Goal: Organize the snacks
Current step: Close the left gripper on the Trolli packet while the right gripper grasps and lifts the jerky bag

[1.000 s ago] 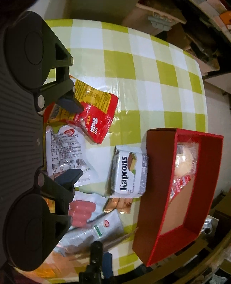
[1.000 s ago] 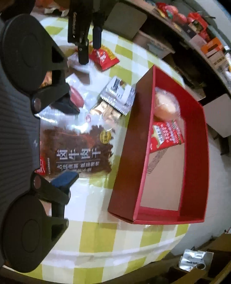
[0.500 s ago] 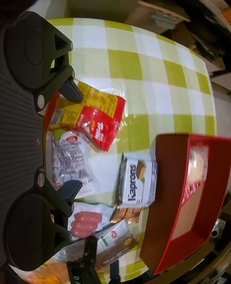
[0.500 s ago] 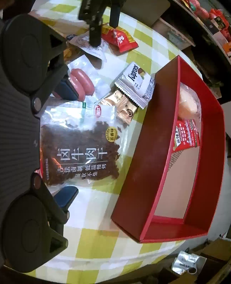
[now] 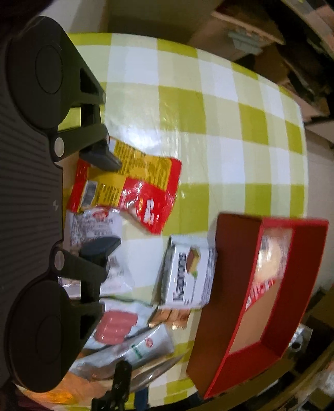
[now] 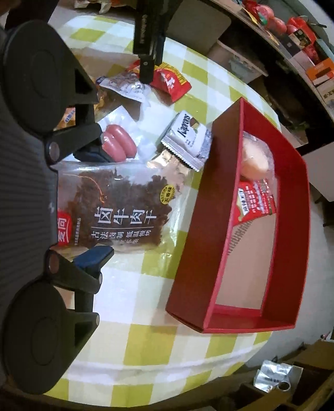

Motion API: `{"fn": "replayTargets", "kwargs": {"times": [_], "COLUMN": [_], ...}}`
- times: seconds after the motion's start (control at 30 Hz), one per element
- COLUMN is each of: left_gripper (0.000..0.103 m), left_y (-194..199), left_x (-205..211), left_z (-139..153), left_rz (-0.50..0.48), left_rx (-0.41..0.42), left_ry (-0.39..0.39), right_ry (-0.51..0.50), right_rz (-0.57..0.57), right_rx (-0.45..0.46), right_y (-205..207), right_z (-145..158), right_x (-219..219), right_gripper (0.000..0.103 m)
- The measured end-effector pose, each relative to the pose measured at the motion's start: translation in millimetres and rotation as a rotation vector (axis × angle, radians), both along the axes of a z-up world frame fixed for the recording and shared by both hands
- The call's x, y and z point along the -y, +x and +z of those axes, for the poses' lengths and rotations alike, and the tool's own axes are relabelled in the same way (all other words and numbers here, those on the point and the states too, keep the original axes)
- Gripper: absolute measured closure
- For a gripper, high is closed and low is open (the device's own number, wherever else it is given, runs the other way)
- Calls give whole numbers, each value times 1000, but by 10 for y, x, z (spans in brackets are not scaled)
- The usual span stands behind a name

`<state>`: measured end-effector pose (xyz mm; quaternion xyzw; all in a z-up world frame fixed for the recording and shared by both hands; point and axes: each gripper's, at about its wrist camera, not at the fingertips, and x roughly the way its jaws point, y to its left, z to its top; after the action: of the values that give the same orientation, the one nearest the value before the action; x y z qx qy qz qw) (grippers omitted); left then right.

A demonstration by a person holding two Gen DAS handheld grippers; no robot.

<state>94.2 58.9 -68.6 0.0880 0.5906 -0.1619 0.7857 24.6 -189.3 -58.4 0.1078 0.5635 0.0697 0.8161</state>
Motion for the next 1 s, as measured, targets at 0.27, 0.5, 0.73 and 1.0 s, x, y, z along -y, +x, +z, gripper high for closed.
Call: {"fn": "replayTargets", "kwargs": {"times": [0.27,0.5,0.73,1.0], "left_gripper": [0,14,54,55], "left_y": [67,-141,-92,-81], "left_x": [-14,126,-24,88], "left_z": [-171,-234,-11,56], "left_rz": [-2,-85,-18,-22], "left_rx": [-53,40,46,34], "left_ry": [-12,125,14,-23], "right_ry": [34,65,120,127], "right_rz": [28,60,56,59], "right_rx": [-33,-21,5,-11], "right_y": [115,-6,-79,-37], "right_z": [-192,-155,-26,-53], "right_x": [-29,15,133,99], "right_gripper": [8,23,34,37]}}
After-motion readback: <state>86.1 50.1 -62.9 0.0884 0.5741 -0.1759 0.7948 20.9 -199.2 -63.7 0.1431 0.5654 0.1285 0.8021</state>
